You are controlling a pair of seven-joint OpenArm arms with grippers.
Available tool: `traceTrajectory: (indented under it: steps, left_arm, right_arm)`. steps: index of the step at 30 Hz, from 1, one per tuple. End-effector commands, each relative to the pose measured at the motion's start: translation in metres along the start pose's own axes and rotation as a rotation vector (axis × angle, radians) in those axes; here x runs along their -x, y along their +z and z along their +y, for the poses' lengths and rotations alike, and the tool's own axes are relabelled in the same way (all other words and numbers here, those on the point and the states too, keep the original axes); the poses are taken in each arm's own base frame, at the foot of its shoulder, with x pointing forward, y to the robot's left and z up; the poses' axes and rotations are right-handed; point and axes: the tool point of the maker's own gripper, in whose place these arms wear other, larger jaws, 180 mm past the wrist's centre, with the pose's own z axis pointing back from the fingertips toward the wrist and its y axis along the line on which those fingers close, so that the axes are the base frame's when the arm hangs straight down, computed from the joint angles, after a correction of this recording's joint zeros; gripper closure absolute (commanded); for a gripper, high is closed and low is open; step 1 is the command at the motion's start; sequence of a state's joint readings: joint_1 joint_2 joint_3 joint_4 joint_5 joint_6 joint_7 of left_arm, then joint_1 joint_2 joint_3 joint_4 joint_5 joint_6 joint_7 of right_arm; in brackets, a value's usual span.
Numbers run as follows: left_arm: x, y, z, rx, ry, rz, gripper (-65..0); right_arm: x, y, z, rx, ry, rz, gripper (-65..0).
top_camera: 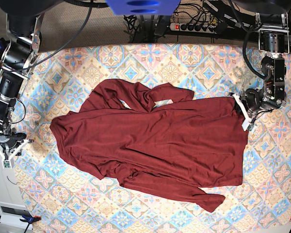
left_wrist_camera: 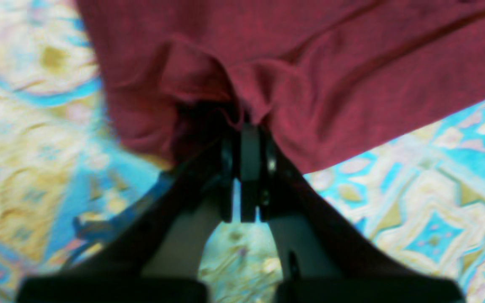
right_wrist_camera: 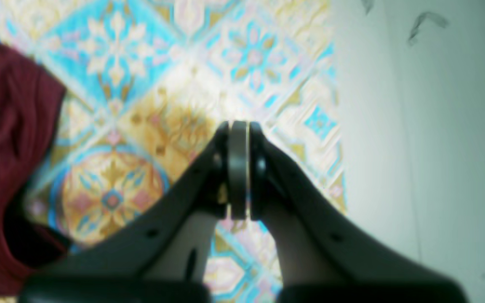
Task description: Layout the t-shirt on the table in an organized manner, then fold the t-shirt properly
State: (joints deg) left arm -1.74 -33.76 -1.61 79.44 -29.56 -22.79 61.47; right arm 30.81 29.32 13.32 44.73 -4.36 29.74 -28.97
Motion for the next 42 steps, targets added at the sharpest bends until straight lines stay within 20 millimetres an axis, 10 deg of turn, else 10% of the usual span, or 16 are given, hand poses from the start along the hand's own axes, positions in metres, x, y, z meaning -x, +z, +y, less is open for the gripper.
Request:
traceTrajectory:
  steps: [1, 8, 18, 29, 37, 42]
  left_arm:
    - [-0.013, 0.009, 0.011, -0.024, -0.013, -0.034, 0.0]
    - [-0.022, 0.018, 0.003, -0.021, -0.046, -0.071, -12.4]
    - [-0.016, 0.048, -0.024, -0.041, -0.151, -0.051, -18.1]
    - [-0.039, 0.017, -0.127, 0.202, -0.082, -0.140, -19.2]
    - [-0.028, -0.004, -0.204, 0.283, -0.258, -0.068, -54.1]
    - [-0.015, -0.011, -0.217, 0.275, -0.351, -0.026, -54.8]
  right_arm:
    - [-0.040, 0.013, -0.020, 0.045, 0.014, -0.108, -0.7]
    - [-0.004, 0.034, 0.005, 0.004, 0.188, -0.042, -5.8]
    - [-0.012, 0.034, 0.047, -0.048, 0.191, -0.093, -12.9]
    - [0.022, 0.038, 0.062, -0.073, 0.218, -0.042, -13.0]
    - [0.022, 0.038, 0.061, -0.071, 0.215, -0.043, -12.9]
    - [0.023, 0.038, 0.061, -0.072, 0.216, -0.041, -12.9]
